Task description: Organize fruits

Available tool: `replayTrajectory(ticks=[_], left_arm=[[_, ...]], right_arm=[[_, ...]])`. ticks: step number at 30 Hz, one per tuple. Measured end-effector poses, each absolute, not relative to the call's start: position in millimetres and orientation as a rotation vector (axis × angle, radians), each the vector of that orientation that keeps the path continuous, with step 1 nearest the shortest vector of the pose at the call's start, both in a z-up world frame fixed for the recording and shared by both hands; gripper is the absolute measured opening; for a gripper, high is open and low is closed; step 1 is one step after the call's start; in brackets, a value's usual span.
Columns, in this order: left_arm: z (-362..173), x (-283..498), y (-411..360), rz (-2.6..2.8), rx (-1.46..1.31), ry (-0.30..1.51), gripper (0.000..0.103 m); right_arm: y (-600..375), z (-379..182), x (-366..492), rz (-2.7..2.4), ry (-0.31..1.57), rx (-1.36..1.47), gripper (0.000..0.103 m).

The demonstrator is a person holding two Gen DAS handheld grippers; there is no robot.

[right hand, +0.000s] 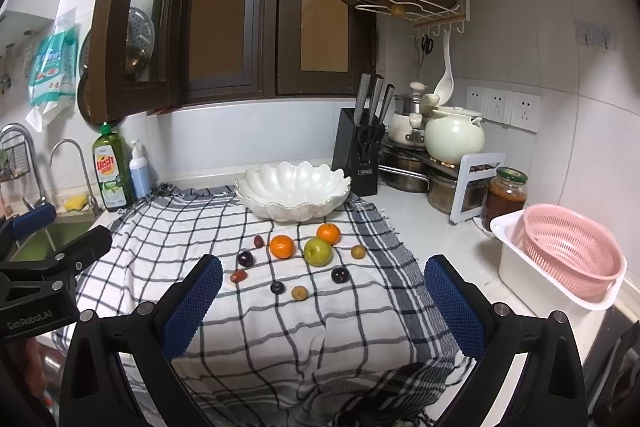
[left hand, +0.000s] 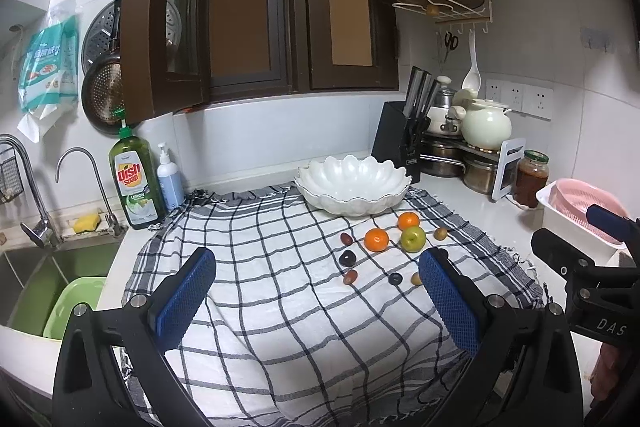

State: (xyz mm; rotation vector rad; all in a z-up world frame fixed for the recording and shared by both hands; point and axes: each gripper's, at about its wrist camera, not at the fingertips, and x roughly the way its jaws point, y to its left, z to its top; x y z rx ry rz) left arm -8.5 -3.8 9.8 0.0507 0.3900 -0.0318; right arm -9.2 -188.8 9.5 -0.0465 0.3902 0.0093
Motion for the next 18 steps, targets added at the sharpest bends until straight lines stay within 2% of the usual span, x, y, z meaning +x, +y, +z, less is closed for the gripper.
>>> replayTrajectory(ticks=[18], left_arm=[[14.5, -16.0, -1.8, -0.034, 0.046, 0.37, 0.103]], right_arm=[[-189.1, 13.5, -15.1, 0.008, 0.377, -0.045, 0.102]])
